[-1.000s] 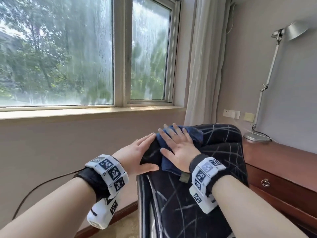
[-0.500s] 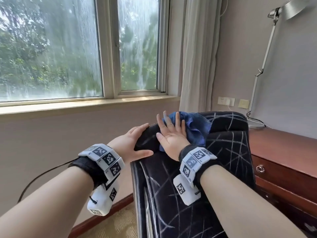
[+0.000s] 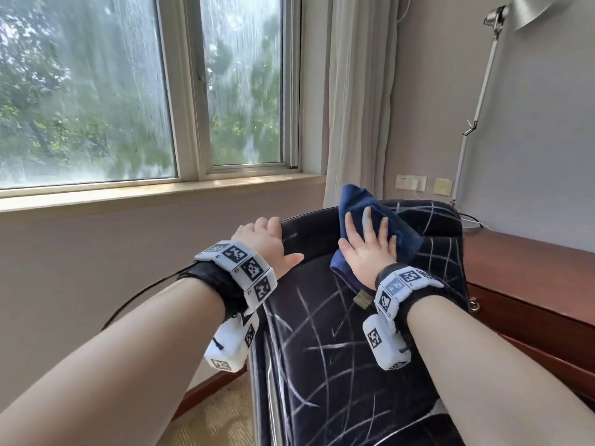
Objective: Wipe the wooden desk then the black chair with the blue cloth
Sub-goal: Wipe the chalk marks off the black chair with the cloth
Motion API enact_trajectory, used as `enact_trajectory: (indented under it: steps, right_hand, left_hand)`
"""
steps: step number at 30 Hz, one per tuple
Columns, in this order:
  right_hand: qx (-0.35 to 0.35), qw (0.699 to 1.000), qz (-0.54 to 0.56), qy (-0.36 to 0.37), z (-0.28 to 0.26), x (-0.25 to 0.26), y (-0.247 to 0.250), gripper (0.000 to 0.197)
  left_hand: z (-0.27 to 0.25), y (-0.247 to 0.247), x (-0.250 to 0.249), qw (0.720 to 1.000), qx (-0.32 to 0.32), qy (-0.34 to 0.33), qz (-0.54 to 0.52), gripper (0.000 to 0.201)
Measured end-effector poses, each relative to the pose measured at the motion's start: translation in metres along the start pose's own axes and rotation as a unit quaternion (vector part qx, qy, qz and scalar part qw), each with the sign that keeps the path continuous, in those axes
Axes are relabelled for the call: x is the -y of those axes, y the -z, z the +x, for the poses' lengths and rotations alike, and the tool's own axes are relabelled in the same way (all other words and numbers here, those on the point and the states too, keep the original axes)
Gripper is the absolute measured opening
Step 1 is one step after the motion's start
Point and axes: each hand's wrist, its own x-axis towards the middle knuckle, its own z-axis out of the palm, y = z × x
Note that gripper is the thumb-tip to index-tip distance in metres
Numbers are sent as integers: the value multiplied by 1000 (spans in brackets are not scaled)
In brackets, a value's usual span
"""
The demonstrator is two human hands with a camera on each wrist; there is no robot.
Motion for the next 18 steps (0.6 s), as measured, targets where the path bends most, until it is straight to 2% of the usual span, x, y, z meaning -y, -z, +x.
enact_trajectory:
  steps: [4,9,12,13,15,17,18]
  right_hand:
    - [1,999,-22,46,12,-6,0,60]
    - [-5,991,-64,120,31,5,1,61]
    - [-25,986,-96,137,43,-10,5,59]
    - [-38,987,-97,125,47,-19,7,59]
    - [-67,994,-61,55,53,-39,14,58]
    - [-75,997,-22,-21,58,-51,20,55]
    - [-73,997,-17,-36,59,-52,21,52]
  left_hand:
    - [18,-12,-19,999,2,19,40,94]
    - [31,-24,-24,999,-25,13,26,94]
    - [37,-31,-22,998,-53,-5,27,91]
    - [39,-32,-22,998,-58,-10,27,90]
    - [42,-34,-24,998,-61,-18,28,90]
    - [46,-35,-26,998,-57,-22,29,90]
    - [47,-36,-26,998,-54,-23,31,91]
